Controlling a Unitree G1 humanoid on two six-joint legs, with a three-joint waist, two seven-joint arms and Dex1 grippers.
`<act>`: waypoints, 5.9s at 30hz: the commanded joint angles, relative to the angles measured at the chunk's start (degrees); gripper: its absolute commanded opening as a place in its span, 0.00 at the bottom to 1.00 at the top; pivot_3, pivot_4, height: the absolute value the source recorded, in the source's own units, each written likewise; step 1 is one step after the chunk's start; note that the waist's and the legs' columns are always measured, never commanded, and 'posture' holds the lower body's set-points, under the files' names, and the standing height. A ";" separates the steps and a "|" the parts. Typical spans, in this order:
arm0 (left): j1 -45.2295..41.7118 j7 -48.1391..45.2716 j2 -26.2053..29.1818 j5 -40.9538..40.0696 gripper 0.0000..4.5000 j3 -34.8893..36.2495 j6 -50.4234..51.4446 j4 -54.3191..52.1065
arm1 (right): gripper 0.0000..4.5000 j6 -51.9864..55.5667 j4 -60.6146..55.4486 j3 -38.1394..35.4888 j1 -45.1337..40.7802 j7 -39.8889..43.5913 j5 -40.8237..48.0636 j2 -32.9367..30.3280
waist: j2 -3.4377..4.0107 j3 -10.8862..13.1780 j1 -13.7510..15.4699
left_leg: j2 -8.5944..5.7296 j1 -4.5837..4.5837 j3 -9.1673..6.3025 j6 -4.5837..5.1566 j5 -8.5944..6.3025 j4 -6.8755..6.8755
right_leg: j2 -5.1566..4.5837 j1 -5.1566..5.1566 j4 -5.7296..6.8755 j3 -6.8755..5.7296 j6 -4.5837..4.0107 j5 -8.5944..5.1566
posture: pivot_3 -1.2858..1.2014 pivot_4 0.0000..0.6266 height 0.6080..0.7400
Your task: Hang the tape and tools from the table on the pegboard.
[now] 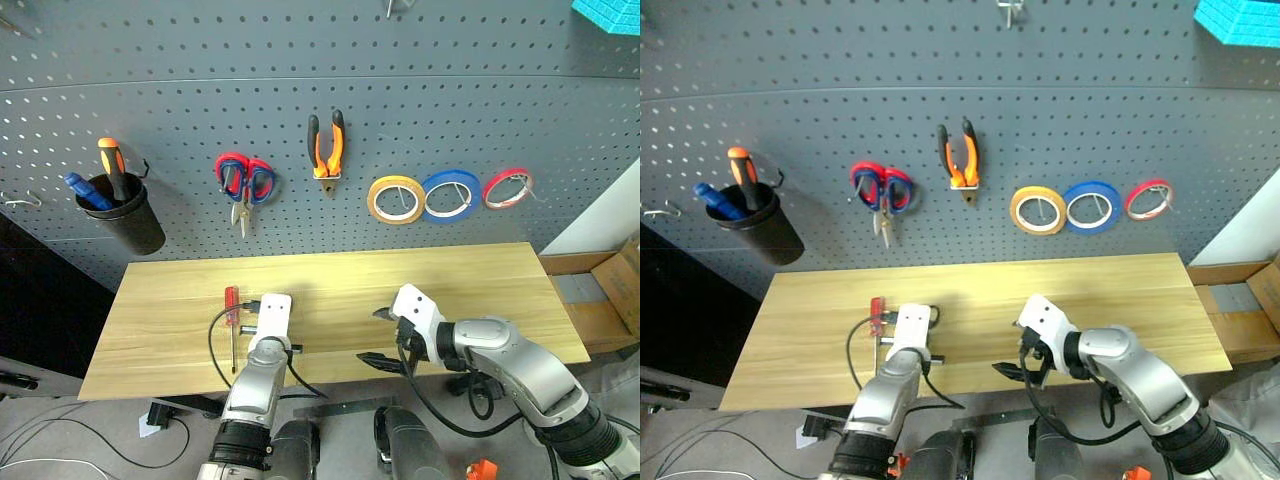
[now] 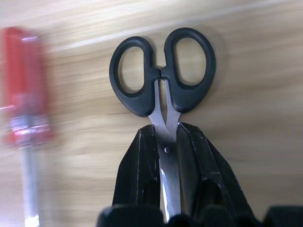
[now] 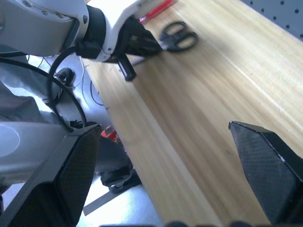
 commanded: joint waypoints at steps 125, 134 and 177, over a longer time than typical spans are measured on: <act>-14.01 13.24 -7.70 -18.15 0.72 37.75 11.95 -6.38 | 1.00 -0.20 -2.33 3.94 -22.67 7.41 5.34 6.26 | -0.31 -1.30 0.56 | 0.14 -0.15 0.08 -0.21 0.02 0.11 | 0.34 -0.25 0.03 0.08 -0.34 0.61 | 0.50 0.27 1.00; -15.56 14.22 -5.85 -20.95 0.72 38.08 7.58 -2.15 | 1.00 -4.17 3.56 10.82 -19.01 3.87 -4.72 6.19 | -0.44 -1.38 0.45 | 0.13 -0.11 0.14 -0.30 0.07 0.11 | 0.22 -0.25 0.08 0.09 -0.34 0.60 | 0.50 0.27 1.00; 5.12 -1.15 10.51 -3.00 0.18 6.12 -23.31 -35.06 | 1.00 -5.10 -2.25 2.45 -23.43 14.18 1.10 7.97 | -0.45 -1.42 0.65 | 0.09 -0.12 0.11 -0.16 -0.01 0.05 | 0.10 -0.21 -0.08 0.05 -0.35 0.60 | 0.50 0.25 1.00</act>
